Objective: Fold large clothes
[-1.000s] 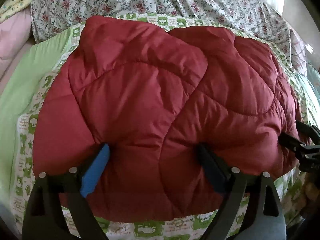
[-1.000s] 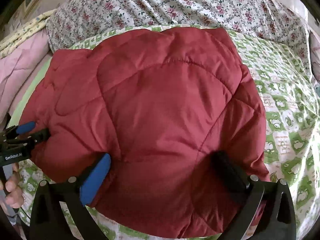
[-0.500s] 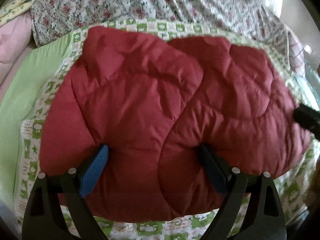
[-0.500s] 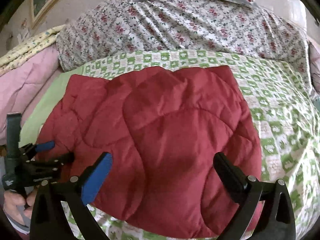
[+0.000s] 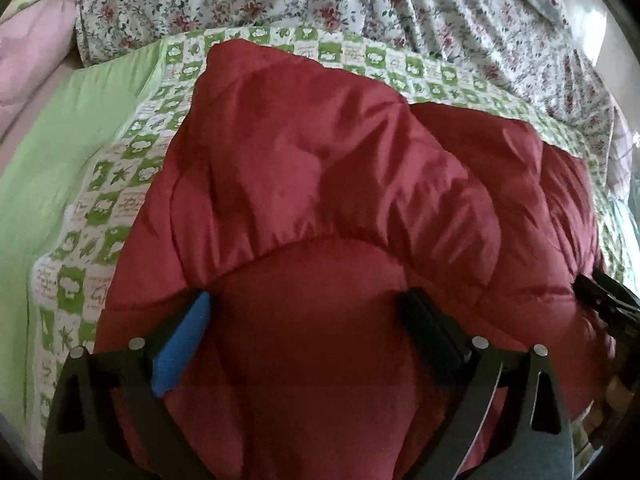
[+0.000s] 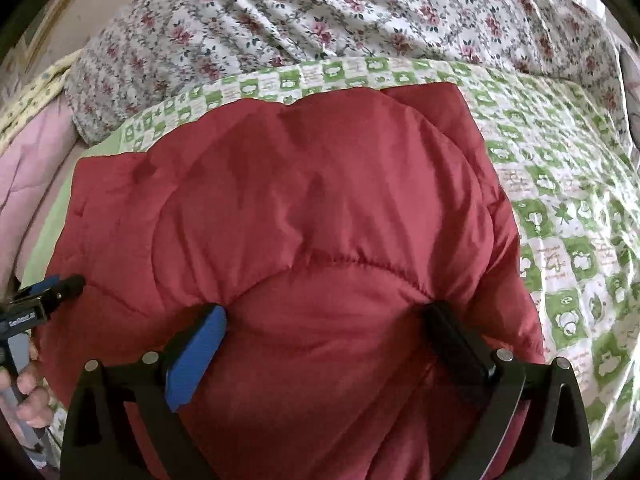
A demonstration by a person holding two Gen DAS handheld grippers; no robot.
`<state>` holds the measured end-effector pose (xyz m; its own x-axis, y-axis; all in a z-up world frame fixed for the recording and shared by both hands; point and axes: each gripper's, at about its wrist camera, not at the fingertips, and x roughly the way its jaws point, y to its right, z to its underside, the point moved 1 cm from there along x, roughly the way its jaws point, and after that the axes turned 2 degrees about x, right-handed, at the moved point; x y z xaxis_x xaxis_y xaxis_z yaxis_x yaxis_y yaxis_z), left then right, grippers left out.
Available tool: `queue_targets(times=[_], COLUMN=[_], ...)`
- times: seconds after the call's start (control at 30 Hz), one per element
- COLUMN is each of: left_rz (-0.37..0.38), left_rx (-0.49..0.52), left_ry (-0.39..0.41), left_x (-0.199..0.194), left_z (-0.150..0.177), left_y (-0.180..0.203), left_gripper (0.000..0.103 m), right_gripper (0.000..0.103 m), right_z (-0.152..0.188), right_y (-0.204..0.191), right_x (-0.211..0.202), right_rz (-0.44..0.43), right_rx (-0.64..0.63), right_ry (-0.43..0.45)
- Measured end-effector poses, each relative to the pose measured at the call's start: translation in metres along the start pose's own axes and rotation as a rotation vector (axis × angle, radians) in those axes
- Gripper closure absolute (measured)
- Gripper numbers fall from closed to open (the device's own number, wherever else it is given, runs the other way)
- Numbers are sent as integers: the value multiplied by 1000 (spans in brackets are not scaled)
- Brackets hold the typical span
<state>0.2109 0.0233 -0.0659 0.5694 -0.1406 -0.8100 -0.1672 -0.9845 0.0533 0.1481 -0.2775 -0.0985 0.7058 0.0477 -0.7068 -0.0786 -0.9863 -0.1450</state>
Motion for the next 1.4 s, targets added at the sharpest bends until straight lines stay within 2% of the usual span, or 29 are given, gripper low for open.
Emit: queue_targets(times=[0.3,0.43,0.5,0.57,0.73,0.83,0.97,1.27,1.4], left_rz=[-8,8,42,69,77,66,44,22,17], left_rx=[5,-11,-22,-22,-8,10,14,19,21], left_ry=[-6,11,23,42,67,44,27,41,35], left_x=[9,-6,-20,-36,-64,-60,-46,-41,-39], left_z=[-3,-2,4,13,42,52,59,62,61], left_y=[-1,-3,-4,-4,-6,-4,-2,2,2], left_gripper=[1,2,2,2,2,2,2,0,0], right_gripper=[1,1,1,1,3,3,3,0,1], right_z=[-1,-1,0,2,20,36,53,60,57], right_y=[0,3,4,3,-13,-22,-19,-12,-18], right_x=[3,3,-1,-11,-59,-66,-44,-34,-53], right_rz=[10,0,-11,-6,-20,-12,17,4,5], right_rx=[-4,2,7,15,-19,-68,-91,-65,-39], right_ry=[4,6,21,31,100,75,11,29,38])
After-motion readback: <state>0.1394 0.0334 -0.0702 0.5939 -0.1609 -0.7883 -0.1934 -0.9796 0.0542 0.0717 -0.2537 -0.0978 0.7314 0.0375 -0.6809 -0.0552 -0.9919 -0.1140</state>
